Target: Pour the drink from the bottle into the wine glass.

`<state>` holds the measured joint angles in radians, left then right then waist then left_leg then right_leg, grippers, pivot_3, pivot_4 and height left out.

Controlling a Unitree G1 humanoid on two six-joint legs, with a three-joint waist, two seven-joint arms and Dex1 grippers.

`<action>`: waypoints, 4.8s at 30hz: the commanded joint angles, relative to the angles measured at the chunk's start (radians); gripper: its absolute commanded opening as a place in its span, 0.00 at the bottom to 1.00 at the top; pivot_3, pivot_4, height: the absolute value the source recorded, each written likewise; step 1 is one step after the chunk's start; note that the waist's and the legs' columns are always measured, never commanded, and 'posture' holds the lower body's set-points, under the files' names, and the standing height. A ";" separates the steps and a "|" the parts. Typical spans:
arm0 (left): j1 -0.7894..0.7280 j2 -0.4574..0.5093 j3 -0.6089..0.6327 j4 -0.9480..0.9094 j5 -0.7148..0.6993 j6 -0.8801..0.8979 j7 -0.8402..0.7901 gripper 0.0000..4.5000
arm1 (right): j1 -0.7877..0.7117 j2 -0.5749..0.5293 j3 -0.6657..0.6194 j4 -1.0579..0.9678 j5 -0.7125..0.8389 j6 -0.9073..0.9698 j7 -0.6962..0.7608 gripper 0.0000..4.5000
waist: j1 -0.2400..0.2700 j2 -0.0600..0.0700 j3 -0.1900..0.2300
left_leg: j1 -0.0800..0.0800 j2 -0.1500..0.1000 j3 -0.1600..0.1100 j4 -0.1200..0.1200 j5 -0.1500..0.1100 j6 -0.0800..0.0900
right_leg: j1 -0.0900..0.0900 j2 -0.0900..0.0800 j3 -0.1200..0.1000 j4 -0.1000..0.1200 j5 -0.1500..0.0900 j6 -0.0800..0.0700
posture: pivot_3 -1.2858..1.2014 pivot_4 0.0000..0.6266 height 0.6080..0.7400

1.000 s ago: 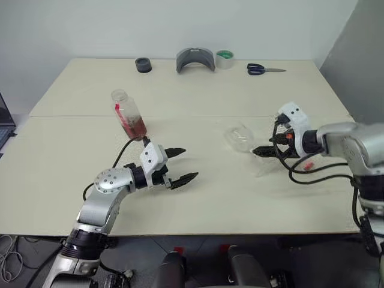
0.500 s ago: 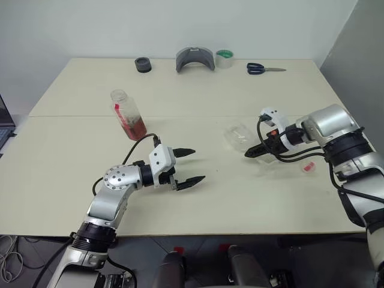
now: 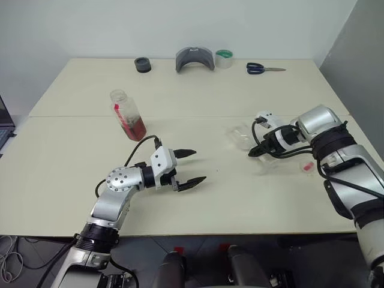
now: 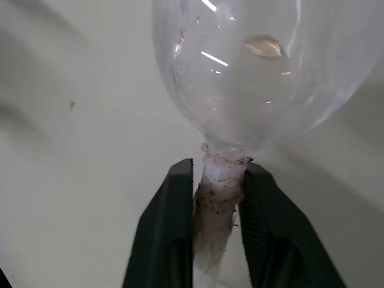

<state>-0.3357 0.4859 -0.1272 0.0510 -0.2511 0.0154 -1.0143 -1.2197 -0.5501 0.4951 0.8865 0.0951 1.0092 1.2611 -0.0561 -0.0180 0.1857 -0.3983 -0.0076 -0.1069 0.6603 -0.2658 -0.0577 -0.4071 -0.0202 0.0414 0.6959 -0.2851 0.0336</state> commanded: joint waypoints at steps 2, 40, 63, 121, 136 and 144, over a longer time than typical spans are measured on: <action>-0.018 0.010 0.020 -0.018 -0.038 0.021 -0.024 1.00 | -0.028 -0.001 -0.048 -0.006 -0.010 0.011 0.000 0.04 | 0.000 0.001 0.000 | 0.000 0.000 0.000 0.000 0.000 0.000 | 0.000 0.000 0.000 0.000 0.000 0.000 | 0.52 0.24 1.00; -0.130 0.113 0.117 -0.100 -0.199 0.374 -0.060 1.00 | 0.701 0.500 -0.525 -0.603 0.049 -0.676 -1.007 0.04 | -0.003 0.002 -0.001 | 0.002 0.001 0.000 0.000 0.000 0.000 | 0.001 0.001 0.001 0.001 0.000 0.000 | 0.52 0.24 1.00; 0.012 0.176 0.265 -0.231 -0.193 0.420 0.155 1.00 | 0.523 0.578 -0.390 -0.321 -0.022 -1.121 -0.852 0.04 | -0.026 0.001 -0.001 | 0.005 0.002 0.002 -0.003 0.000 0.000 | 0.001 0.002 0.003 0.002 0.000 0.000 | 0.52 0.24 1.00; 0.104 0.066 0.403 0.139 0.012 0.078 0.529 1.00 | 1.019 0.163 -0.260 -1.358 0.158 -0.638 -0.516 1.00 | 0.015 -0.001 -0.001 | 0.003 0.001 0.000 -0.002 0.000 0.000 | 0.003 0.000 0.000 -0.002 0.000 0.000 | 0.52 0.24 1.00; -0.147 0.102 0.350 0.469 0.056 -0.056 0.413 1.00 | 0.990 0.126 -0.227 -1.376 0.124 -0.629 -0.523 1.00 | 0.016 -0.001 -0.001 | 0.002 0.000 -0.001 -0.002 0.000 0.000 | 0.003 0.001 -0.001 -0.002 0.000 0.000 | 0.52 0.24 1.00; -0.234 0.101 0.346 0.567 0.071 -0.083 0.400 1.00 | 0.981 0.124 -0.225 -1.382 0.117 -0.629 -0.535 1.00 | 0.015 -0.001 -0.001 | 0.002 0.000 -0.001 -0.002 0.000 0.000 | 0.002 0.001 -0.001 -0.002 0.000 0.000 | 0.52 0.24 1.00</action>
<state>-0.5425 0.5673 0.2156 0.6137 -0.1864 -0.0371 -0.6138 -0.2179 -0.4244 0.2727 -0.4512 0.2135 0.3894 0.7340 -0.0413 -0.0188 0.1842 -0.3961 -0.0073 -0.1075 0.6586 -0.2658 -0.0580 -0.4047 -0.0196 0.0407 0.6941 -0.2853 0.0340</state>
